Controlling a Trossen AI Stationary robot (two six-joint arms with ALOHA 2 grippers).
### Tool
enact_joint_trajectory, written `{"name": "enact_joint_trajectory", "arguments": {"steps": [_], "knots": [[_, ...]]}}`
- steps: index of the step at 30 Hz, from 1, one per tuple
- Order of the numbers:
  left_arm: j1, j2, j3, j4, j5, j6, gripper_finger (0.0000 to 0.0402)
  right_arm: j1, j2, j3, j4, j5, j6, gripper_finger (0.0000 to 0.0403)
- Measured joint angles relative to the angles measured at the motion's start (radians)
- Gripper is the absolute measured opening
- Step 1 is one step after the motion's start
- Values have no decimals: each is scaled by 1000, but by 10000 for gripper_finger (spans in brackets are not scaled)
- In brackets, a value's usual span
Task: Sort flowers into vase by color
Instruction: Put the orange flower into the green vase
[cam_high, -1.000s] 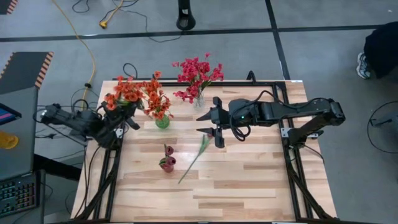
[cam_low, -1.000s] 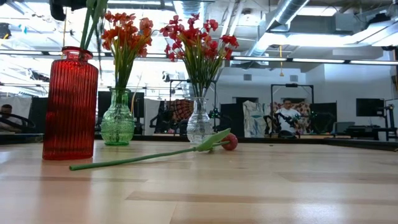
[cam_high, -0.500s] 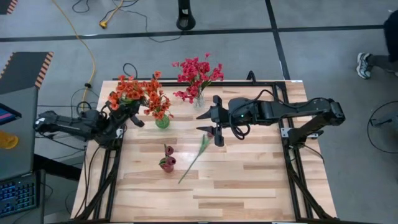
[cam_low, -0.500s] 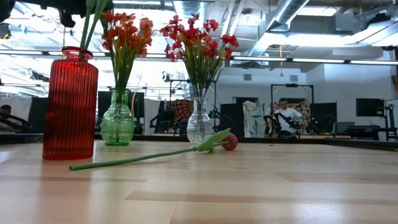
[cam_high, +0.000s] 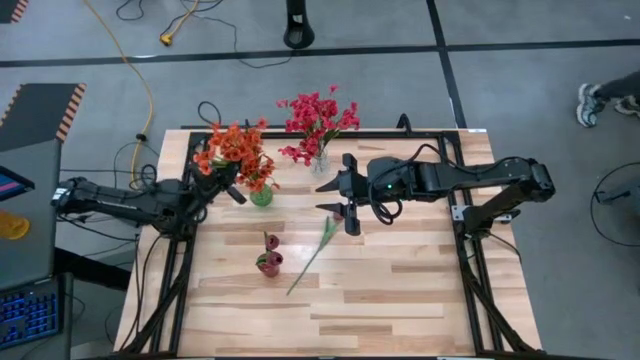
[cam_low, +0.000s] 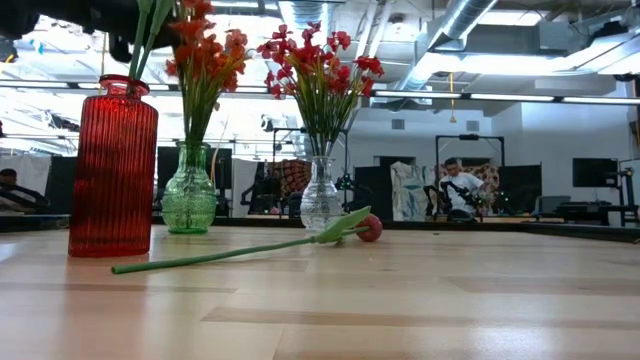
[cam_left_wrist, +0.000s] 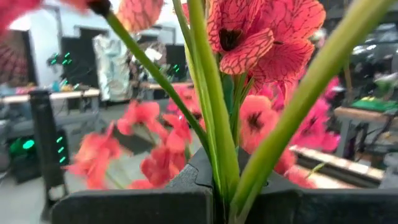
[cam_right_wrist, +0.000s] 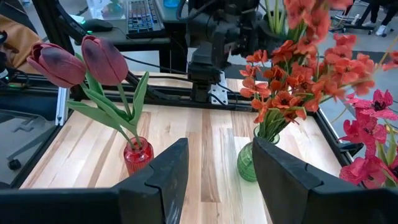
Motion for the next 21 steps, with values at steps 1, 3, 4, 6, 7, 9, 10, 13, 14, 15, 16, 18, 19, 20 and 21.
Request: {"name": "enact_joint_trajectory", "arguments": {"steps": [1,3,4,6,7,9,10,13,14,15,16,18,19,20,21], "knots": [[0,6,0,-15,-16,-18,0,0,0,0,-1,0,0,203],[0,15,0,-46,-43,-56,0,0,0,0,-3,0,0,203],[0,19,0,-56,-51,-72,0,0,0,0,-4,0,0,203],[0,28,0,-79,-55,-97,0,0,0,0,-4,0,0,203],[0,33,0,-89,-55,-107,0,0,0,0,-4,0,0,203],[0,46,0,-100,-62,-123,0,0,0,0,-4,0,0,203],[0,51,0,-108,-68,-129,0,0,0,0,-4,0,0,203],[0,70,0,-140,-77,-152,0,0,0,0,-4,0,0,203],[0,76,0,-153,-78,-159,0,0,0,0,-4,0,0,203],[0,83,0,-161,-78,-165,0,0,0,0,-4,0,0,203],[0,88,0,-169,-78,-169,0,0,0,0,-4,0,0,203],[0,100,0,-181,-78,-172,0,0,0,0,-4,0,0,203],[0,104,0,-192,-78,-173,0,0,0,0,-4,0,0,203],[0,108,0,-198,-78,-173,0,0,0,0,-4,0,0,203],[0,112,0,-206,-78,-175,0,0,0,0,-4,0,0,203]]}}
